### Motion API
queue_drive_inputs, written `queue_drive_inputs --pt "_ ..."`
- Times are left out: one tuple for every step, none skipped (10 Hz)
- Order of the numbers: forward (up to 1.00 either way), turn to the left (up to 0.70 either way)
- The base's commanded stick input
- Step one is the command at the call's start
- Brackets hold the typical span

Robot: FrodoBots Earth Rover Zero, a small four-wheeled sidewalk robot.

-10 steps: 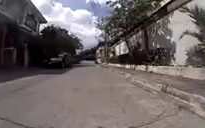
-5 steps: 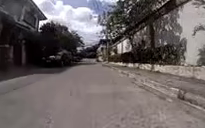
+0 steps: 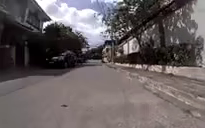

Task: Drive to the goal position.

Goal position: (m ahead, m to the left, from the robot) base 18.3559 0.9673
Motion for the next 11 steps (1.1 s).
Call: queue_drive_inputs --pt "1.00 0.00" --pt "1.00 0.00" --pt "1.00 0.00" --pt "1.00 0.00" --pt "1.00 0.00" --pt "1.00 0.00" --pt "1.00 0.00" --pt "1.00 0.00" --pt "1.00 0.00" --pt "1.00 0.00" --pt "1.00 0.00"
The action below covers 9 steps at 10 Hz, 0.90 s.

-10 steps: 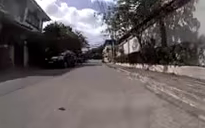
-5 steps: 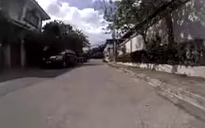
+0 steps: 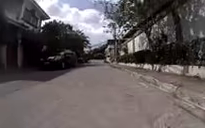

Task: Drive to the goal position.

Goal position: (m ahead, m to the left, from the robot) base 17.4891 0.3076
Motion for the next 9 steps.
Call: queue_drive_inputs --pt "1.00 0.00" --pt "1.00 0.00" --pt "1.00 0.00" --pt "1.00 0.00" --pt "1.00 0.00" --pt "1.00 0.00" --pt "1.00 0.00" --pt "1.00 -0.01" --pt "1.00 -0.10"
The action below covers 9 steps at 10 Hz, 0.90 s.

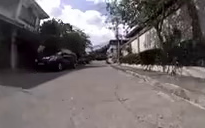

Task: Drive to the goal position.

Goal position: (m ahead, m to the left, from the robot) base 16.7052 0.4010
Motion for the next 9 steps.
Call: queue_drive_inputs --pt "1.00 -0.38" --pt "1.00 -0.38" --pt "1.00 -0.21" --pt "1.00 -0.02" --pt "1.00 0.00" --pt "1.00 0.00" --pt "1.00 0.00" --pt "1.00 0.00" --pt "1.00 0.00"
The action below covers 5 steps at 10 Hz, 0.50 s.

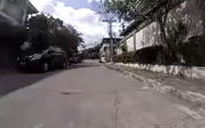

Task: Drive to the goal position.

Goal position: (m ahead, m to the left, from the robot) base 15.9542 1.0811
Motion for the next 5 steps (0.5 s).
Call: queue_drive_inputs --pt "1.00 0.00" --pt "1.00 0.00" --pt "1.00 0.00" --pt "1.00 0.00" --pt "1.00 0.00"
